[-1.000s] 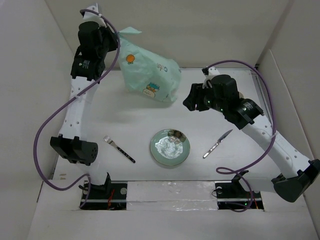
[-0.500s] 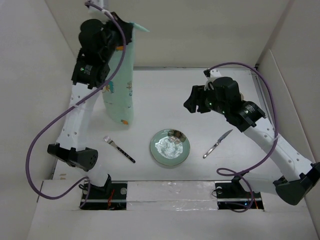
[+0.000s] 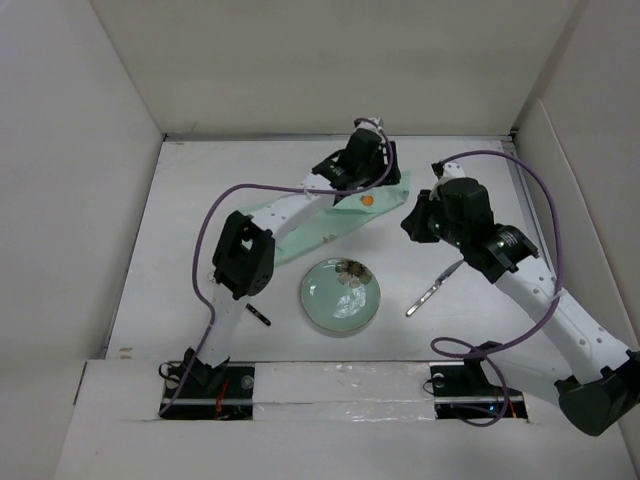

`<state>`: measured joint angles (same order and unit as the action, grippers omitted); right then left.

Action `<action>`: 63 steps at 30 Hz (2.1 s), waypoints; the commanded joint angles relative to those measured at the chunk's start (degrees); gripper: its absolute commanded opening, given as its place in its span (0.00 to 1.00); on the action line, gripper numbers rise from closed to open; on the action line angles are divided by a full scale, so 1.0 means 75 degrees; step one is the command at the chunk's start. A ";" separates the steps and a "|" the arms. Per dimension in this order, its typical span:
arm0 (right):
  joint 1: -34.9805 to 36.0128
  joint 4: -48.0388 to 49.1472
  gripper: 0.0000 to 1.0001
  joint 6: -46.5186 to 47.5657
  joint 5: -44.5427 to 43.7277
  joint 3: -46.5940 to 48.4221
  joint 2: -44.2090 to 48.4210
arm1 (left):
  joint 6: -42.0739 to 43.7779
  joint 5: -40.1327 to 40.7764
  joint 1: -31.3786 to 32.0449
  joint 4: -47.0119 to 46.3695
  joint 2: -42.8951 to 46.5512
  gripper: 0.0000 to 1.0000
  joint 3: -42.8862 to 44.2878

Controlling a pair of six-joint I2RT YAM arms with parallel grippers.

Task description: Set the dinner table for one person

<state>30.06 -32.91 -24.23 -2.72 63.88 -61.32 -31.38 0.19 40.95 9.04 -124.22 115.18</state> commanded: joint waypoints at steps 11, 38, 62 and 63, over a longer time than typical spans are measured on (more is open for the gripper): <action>-0.0318 0.1397 0.36 -0.0239 0.0069 0.0037 -0.1537 | 0.0634 0.1709 -0.1661 0.0106 0.5052 0.46 -0.4711; 0.0738 -0.0450 0.47 0.0441 -0.0750 0.7312 -0.9366 | 0.0445 -0.0739 -0.6468 0.0061 0.5748 0.41 -0.9158; 0.0738 -0.1250 0.18 0.0371 -0.1454 0.8698 -1.0715 | 0.0586 -0.0189 -0.6116 0.0189 0.4692 0.39 -0.8876; 0.0738 -0.1203 0.15 0.0359 -0.1477 0.8640 -1.0564 | 0.0597 -0.0189 -0.6116 0.0189 0.4657 0.38 -0.8888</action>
<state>35.33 -42.68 -21.34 -11.84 127.04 -142.28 -28.03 -2.00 -4.89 9.61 -88.68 46.92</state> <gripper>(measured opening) 0.165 0.384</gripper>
